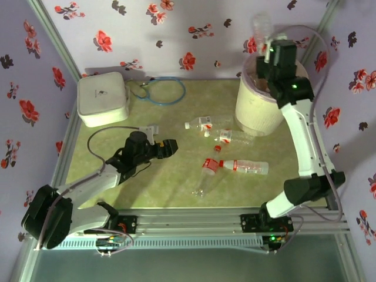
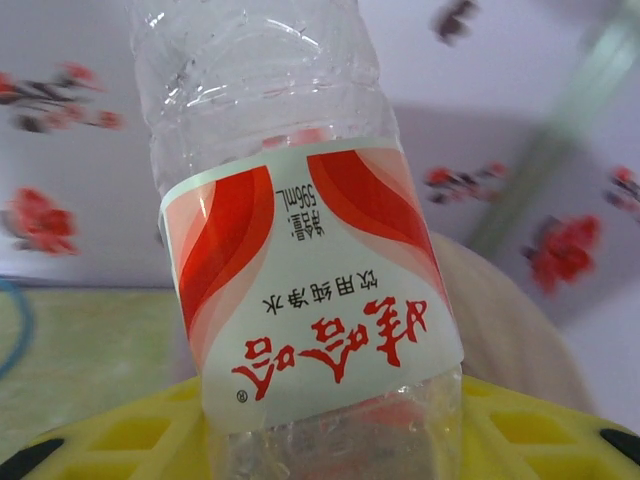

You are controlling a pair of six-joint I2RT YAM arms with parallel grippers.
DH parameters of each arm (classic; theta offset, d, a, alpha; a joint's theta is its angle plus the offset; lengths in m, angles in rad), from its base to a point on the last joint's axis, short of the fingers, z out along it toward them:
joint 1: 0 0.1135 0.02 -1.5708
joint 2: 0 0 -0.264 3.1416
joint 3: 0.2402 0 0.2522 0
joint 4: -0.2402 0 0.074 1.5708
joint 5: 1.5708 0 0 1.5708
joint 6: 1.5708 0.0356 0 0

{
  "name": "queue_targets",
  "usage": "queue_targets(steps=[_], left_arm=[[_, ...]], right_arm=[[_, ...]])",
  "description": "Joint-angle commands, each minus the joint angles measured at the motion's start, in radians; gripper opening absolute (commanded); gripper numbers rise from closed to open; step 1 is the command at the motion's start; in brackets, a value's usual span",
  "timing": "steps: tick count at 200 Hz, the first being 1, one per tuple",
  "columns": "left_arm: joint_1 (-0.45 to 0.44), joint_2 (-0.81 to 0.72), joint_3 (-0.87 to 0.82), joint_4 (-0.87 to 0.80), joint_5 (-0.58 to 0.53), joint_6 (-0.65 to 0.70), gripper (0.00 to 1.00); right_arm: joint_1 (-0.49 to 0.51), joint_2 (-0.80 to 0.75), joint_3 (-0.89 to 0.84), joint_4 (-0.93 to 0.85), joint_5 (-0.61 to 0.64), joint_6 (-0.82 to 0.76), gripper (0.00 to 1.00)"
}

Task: Put the plastic bottles in the bin

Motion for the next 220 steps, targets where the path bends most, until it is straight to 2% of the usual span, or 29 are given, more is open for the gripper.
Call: queue_targets(steps=[1, 53, 116, 180, 220], left_arm=[[0.009, 0.049, 0.046, 0.088, 0.034, -0.019, 0.85], [0.008, 0.082, 0.065, 0.104, 0.064, -0.027, 0.84], [0.008, 0.066, 0.055, 0.093, 0.054, -0.022, 0.85], [0.008, 0.074, 0.048, 0.103, 0.055, -0.021, 0.85], [0.008, 0.065, 0.030, 0.119, 0.055, -0.029, 0.85]], right_arm=[[-0.080, -0.028, -0.071, -0.044, 0.032, 0.106, 0.52], [-0.197, -0.004, -0.133, -0.030, 0.002, 0.214, 0.52], [-0.199, 0.059, -0.124, -0.009, -0.050, 0.253, 0.52], [-0.203, 0.106, -0.025, -0.037, -0.049, 0.258, 0.54], [-0.205, 0.107, -0.090, -0.029, -0.044, 0.277, 0.56]])
